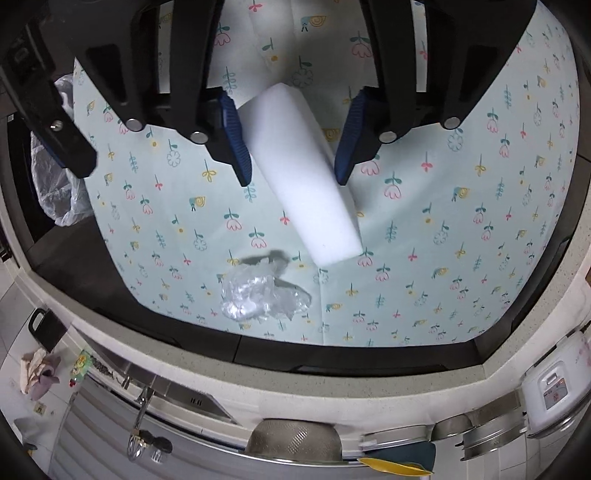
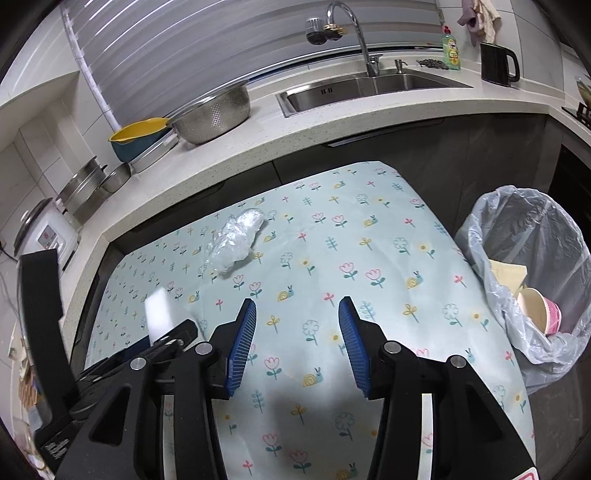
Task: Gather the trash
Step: 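Move the left gripper to the white sponge block and grasp it, then grasp the clear plastic bag with the right gripper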
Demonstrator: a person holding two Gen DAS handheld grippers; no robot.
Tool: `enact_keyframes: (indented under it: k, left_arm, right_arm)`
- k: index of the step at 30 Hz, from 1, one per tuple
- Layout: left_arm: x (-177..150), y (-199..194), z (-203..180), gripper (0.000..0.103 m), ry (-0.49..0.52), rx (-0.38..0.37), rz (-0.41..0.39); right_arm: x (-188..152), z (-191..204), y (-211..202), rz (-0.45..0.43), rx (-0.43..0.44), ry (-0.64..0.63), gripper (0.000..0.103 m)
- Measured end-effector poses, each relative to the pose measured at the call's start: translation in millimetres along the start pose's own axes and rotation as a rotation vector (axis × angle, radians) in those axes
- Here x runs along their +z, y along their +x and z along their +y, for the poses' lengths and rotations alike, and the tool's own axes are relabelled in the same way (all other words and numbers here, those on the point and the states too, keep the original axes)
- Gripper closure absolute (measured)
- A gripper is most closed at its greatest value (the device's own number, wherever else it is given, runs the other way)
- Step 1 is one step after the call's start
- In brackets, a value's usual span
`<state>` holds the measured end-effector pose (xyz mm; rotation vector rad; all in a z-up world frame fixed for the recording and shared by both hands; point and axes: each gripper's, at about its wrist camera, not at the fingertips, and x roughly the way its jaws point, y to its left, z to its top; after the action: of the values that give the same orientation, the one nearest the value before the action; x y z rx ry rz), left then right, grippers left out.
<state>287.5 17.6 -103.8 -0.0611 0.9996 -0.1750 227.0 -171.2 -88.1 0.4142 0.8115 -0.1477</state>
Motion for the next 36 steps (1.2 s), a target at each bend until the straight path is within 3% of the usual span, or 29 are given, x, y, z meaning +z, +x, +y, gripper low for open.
enact_keyframes:
  k: [6, 9, 15, 21, 28, 29, 31, 32, 36]
  left_arm:
    - [27.5, -14.5, 20.5, 0.060, -0.013, 0.024, -0.082]
    - [44.7, -17.3, 31.0, 0.060, -0.013, 0.036, -0.120]
    - [67.0, -18.1, 39.9, 0.060, 0.034, 0.084, -0.193]
    - [80.0, -12.4, 50.5, 0.060, 0.051, 0.093, -0.213]
    - [83.3, -5.1, 58.1, 0.060, 0.051, 0.094, -0.212]
    - [83.2, -4.3, 58.7, 0.060, 0.051, 0.093, -0.211]
    - [82.5, -3.5, 59.4, 0.060, 0.050, 0.094, -0.210]
    - [82.3, -3.6, 59.8, 0.060, 0.049, 0.094, -0.210]
    - [80.7, -6.9, 59.0, 0.060, 0.051, 0.097, -0.212]
  right_arm:
    - [14.7, 22.1, 20.9, 0.016, 0.024, -0.021, 0.057]
    - [24.8, 35.2, 36.3, 0.016, 0.034, -0.029, 0.049]
    - [43.1, 57.6, 77.5, 0.044, 0.038, -0.039, 0.047]
    - [55.0, 70.6, 116.2, 0.071, 0.020, -0.042, 0.040]
    - [53.3, 77.5, 157.1, 0.117, -0.025, -0.053, 0.040]
    - [52.6, 78.4, 160.5, 0.121, -0.034, -0.061, 0.042]
    - [50.2, 80.7, 166.1, 0.135, -0.039, -0.077, 0.061]
    - [49.3, 81.0, 167.3, 0.144, -0.041, -0.080, 0.076]
    - [48.3, 80.5, 152.8, 0.104, -0.030, -0.082, 0.086]
